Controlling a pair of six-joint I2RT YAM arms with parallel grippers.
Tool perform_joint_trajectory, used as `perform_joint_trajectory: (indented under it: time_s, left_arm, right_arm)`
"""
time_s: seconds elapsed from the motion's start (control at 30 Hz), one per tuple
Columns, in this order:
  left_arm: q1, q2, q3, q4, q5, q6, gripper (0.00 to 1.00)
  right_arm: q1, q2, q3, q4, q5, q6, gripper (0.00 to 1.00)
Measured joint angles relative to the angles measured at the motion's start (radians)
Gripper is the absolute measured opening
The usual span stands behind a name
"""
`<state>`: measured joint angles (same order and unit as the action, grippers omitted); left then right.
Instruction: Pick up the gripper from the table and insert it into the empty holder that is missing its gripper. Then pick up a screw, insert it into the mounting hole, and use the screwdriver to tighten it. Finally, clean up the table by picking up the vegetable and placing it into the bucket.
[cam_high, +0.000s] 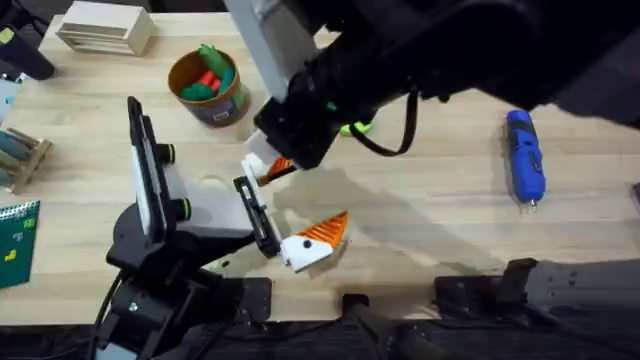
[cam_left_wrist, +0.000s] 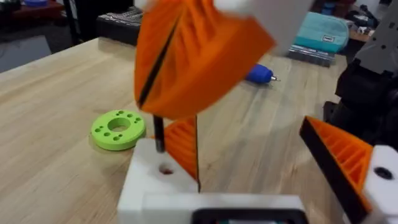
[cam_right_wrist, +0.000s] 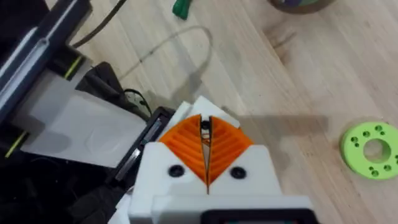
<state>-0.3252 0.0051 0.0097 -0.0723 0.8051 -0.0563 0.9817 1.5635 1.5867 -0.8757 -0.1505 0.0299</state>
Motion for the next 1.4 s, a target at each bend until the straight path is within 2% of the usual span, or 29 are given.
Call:
perform_joint_trajectory:
  time_s: [0.6, 1.0, 1.4]
  left_arm:
    - [0.000, 0.000, 0.000, -0.001, 0.001, -0.003, 0.987]
    - [-0.005, 0.000, 0.000, -0.004, 0.044, -0.005, 0.987]
    - [-0.008, 0.000, 0.000, -0.005, 0.051, -0.005, 0.987]
  right_arm:
    - [0.008, 0.045, 0.000, -0.037, -0.001, 0.000, 0.007]
    - [0.008, 0.084, 0.015, -0.045, -0.001, 0.000, 0.007]
    - [0.008, 0.083, 0.015, -0.054, -0.001, -0.001, 0.007]
